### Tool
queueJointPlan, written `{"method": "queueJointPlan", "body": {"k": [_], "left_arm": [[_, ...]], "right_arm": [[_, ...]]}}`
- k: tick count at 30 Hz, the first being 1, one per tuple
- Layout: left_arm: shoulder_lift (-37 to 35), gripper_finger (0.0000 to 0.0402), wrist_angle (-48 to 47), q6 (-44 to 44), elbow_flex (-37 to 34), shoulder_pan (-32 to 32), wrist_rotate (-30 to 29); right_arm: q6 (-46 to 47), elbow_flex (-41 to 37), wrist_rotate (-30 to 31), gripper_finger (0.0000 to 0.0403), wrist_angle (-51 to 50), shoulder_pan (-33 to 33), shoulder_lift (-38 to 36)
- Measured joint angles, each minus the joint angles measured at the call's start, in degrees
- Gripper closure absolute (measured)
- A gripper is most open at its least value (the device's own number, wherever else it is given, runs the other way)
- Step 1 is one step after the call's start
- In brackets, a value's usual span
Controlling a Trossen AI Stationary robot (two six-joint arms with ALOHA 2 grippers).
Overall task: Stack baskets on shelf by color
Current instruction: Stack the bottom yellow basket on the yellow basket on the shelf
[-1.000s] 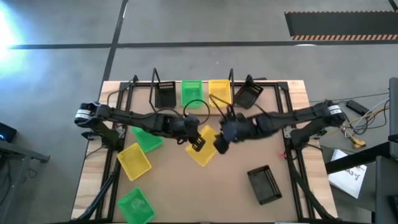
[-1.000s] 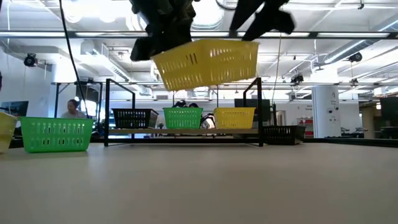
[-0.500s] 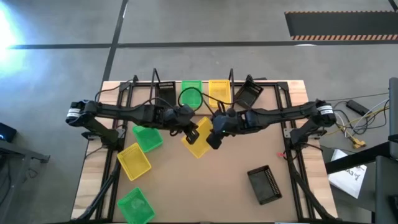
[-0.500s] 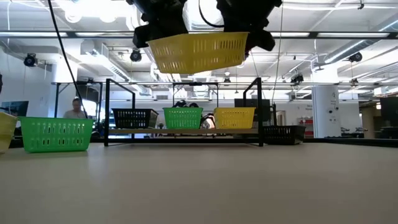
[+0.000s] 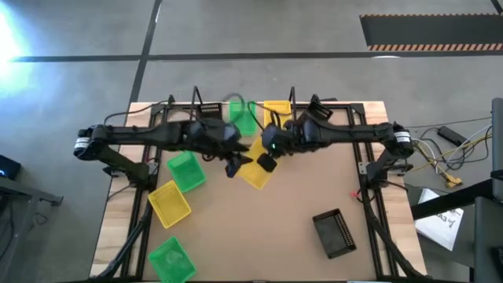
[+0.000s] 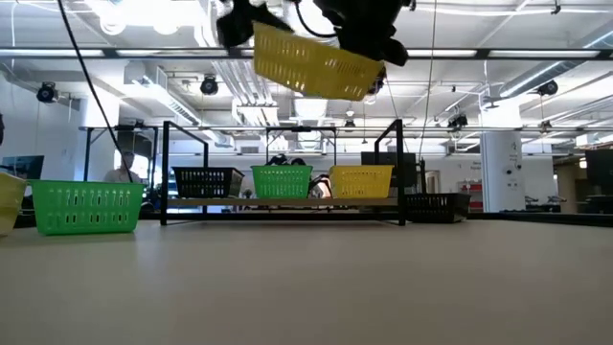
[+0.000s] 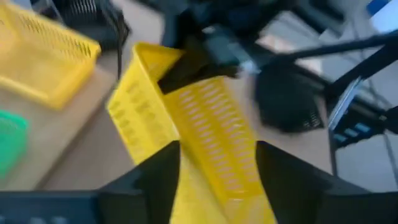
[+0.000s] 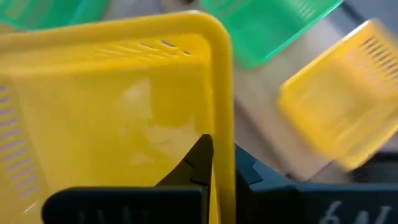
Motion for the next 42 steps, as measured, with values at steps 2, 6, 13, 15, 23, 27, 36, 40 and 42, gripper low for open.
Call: {"method": "queueJointPlan", "body": {"k": [2,6,13,15,23,27,36,40,42], "left_arm": [[-2.71,0.0174,0.31,1.21,0.75,0.35,-0.36],[-7.99,0.0157,0.27,4.09,0.93,0.5,-5.45],[-14.45,0.0156,-0.25,3.6,-1.09,0.51,-12.59],[-14.87,0.0156,-0.73,3.58,-1.26,0.51,-12.67],[-11.73,0.0156,0.04,-0.76,-1.29,0.51,-16.51],[-9.37,0.0155,0.52,-3.27,-1.29,0.51,-18.33],[-6.67,0.0155,1.75,-3.96,-0.96,0.51,-18.33],[-6.87,0.0155,1.74,-3.96,-0.96,0.51,-18.25],[-7.14,0.0155,1.78,-3.96,-0.96,0.51,-18.25]], "right_arm": [[-4.84,3.12,-0.14,0.0394,-2.06,-2.9,0.96],[-17.92,9.98,-3.83,0.0394,-5.1,-10.48,4.23],[-45.33,24.0,-13.69,0.0394,-8.93,-24.19,13.4],[-52.36,28.72,-16.61,0.0394,-11.94,-27.6,16.64],[-66.83,38.82,-21.92,0.0394,-23.09,-37.19,27.5],[-68.06,37.18,-22.95,0.0394,-24.68,-38.4,30.51],[-69.28,36.81,-22.34,0.0394,-24.03,-38.33,33.17],[-69.27,36.29,-22.26,0.0391,-23.19,-38.33,33.39],[-69.59,35.94,-21.18,0.0384,-22.37,-38.33,33.39]]}}
